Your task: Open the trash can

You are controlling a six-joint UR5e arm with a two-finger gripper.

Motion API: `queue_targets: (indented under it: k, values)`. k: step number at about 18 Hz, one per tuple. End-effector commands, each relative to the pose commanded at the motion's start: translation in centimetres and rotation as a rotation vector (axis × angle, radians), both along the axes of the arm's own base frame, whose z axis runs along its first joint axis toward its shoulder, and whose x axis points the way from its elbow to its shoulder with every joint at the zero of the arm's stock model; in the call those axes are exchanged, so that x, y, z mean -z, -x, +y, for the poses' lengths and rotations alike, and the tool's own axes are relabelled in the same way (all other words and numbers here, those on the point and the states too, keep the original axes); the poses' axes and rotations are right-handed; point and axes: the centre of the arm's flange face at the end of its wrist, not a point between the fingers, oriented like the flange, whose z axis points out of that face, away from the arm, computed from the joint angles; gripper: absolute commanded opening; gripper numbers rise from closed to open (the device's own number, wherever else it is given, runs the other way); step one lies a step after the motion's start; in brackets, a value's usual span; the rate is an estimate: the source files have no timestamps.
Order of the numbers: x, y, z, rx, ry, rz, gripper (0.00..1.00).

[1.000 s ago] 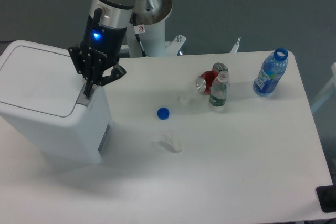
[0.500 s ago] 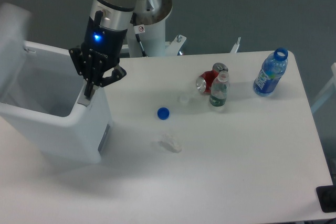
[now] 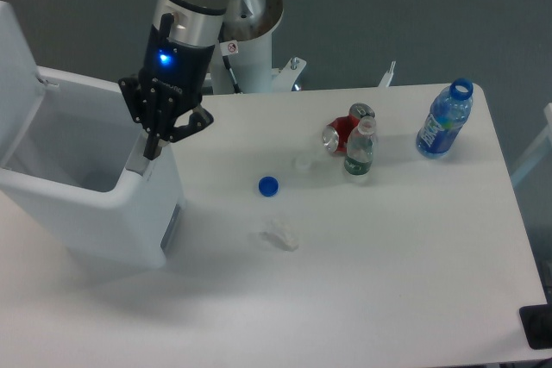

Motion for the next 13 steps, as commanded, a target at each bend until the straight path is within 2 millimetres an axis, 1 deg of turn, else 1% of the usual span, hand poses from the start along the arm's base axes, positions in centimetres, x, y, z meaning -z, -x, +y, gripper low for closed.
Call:
queue_targets:
  k: [2, 3, 5, 6, 8, 9, 10, 12, 13]
  values:
    - [0.0, 1.7, -0.6, -0.028, -0.002, 0.004, 1.0]
    - [0.6, 3.0, -0.9, -0.044, 0.009, 0.003, 1.0]
    - [1.4, 4.1, -1.2, -0.055, 0.022, 0.0, 1.0]
    - [1.8, 5.1, -1.6, -0.071, 0.026, -0.005, 1.0]
    - [4.5, 7.5, -1.5, -0.094, 0.062, -0.038, 1.0]
    - [5.8, 9.4, -2.2, -0.127, 0.094, -0.04, 1.0]
    - [6.4, 10.6, -2.8, -0.154, 0.129, -0.024, 1.0]
    - [7.6, 12.4, -3.4, -0.177, 0.199, 0.022, 1.0]
    - [8.4, 13.7, -3.6, -0.176, 0.232, 0.043, 1.0]
